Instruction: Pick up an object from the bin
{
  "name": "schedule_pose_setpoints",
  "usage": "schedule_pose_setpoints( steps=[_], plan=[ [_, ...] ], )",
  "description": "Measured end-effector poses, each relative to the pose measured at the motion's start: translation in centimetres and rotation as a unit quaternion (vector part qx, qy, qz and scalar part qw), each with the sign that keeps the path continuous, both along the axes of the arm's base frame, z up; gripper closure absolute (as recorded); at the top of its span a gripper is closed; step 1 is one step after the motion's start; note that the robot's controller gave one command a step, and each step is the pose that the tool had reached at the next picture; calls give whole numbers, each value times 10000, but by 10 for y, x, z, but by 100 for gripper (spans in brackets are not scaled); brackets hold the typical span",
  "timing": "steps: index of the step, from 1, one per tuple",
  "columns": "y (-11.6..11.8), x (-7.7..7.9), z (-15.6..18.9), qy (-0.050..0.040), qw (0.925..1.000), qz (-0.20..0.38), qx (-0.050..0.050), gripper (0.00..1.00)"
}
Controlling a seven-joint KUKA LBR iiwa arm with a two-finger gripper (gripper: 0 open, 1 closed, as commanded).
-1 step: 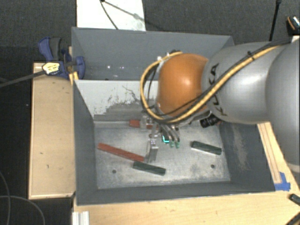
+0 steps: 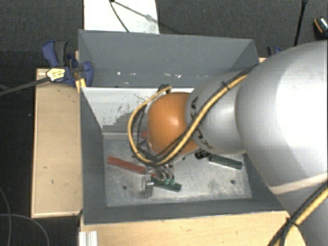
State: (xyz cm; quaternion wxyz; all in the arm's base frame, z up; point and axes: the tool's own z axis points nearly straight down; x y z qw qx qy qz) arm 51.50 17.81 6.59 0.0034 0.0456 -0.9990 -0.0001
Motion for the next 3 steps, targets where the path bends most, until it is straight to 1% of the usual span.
schedule_pose_setpoints(
  steps=[1,2,3],
  plan=[
    [-2,3,4,-39,10000,-31,6,100],
    [0,-2,134,-78,9919,1270,14,100],
    [63,4,221,-80,9575,2883,24,100]
  ],
)
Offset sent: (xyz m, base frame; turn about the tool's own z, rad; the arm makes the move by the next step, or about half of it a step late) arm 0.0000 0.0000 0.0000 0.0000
